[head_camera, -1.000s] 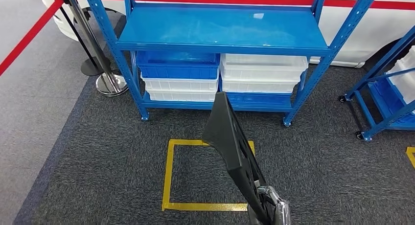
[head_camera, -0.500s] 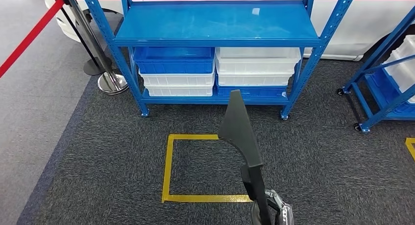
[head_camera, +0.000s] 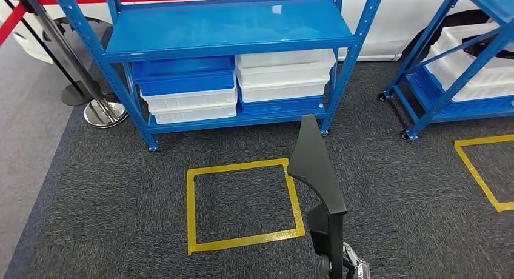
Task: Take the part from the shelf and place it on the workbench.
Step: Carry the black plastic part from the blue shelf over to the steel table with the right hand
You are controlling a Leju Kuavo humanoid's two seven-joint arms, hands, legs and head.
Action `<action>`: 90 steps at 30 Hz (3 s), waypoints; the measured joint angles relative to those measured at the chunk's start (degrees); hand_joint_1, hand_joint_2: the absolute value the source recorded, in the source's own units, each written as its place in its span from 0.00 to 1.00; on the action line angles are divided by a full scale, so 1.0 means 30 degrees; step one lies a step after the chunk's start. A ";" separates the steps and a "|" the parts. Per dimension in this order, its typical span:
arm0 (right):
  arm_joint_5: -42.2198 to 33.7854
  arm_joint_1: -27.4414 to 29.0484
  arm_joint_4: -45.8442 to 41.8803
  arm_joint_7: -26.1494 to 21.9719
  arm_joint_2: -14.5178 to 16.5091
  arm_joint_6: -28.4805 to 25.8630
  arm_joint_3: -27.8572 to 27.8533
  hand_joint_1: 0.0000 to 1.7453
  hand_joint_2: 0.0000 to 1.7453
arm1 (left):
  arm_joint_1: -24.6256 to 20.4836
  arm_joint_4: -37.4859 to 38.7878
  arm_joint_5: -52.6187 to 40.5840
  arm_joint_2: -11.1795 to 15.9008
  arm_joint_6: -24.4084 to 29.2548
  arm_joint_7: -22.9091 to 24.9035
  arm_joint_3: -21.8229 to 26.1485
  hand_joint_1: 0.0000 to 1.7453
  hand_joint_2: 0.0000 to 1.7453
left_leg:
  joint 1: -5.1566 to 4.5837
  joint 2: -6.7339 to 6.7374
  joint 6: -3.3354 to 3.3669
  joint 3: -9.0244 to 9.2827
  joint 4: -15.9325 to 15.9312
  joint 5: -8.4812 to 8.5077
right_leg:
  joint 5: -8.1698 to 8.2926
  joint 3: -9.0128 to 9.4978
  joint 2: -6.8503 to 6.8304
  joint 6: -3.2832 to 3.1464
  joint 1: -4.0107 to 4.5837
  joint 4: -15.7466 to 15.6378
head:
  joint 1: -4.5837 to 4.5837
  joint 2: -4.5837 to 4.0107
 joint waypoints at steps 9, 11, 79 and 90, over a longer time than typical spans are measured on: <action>0.0228 0.0358 -0.0255 -0.0197 0.0924 0.0501 -0.0795 1.00 1.00 | -0.0177 0.0005 -0.0210 -0.0018 -0.0099 0.0162 -0.0007 0.00 1.00 | -0.0042 -0.0655 -0.0734 -0.0899 0.2441 -0.1846 | 0.0835 0.0950 0.0021 -0.1076 0.0163 -0.2803 | -0.0007 0.0000; 0.0291 0.0359 -0.0270 -0.0204 0.1039 0.0645 -0.0879 1.00 1.00 | -0.0090 0.0007 -0.0195 0.0000 -0.0108 0.0195 -0.0005 0.00 1.00 | -0.0025 -0.1079 -0.0761 -0.2053 0.5025 -0.2977 | 0.0883 0.0879 0.0503 -0.1181 0.0201 -0.2771 | -0.0007 0.0000; 0.0135 -0.0523 0.0623 -0.0175 0.1299 0.0671 -0.1206 1.00 1.00 | -0.0118 0.0035 -0.0556 -0.0270 -0.0248 0.0448 0.0858 0.00 1.00 | 0.0135 -0.2795 -0.0563 -0.0844 0.1329 -0.0405 | 0.0821 0.0630 0.2449 -0.0968 0.0256 -0.2335 | -0.0002 0.0000; 0.0280 -0.0260 0.0399 -0.0208 0.1421 0.0984 -0.1474 1.00 1.00 | -0.0168 0.0036 -0.0711 -0.0359 -0.0131 0.0496 0.0860 0.00 1.00 | -0.0013 -0.0245 0.0205 -0.0620 0.0623 -0.0235 | -0.1018 -0.1811 0.0482 -0.0038 0.0047 0.2226 | 0.0000 0.0000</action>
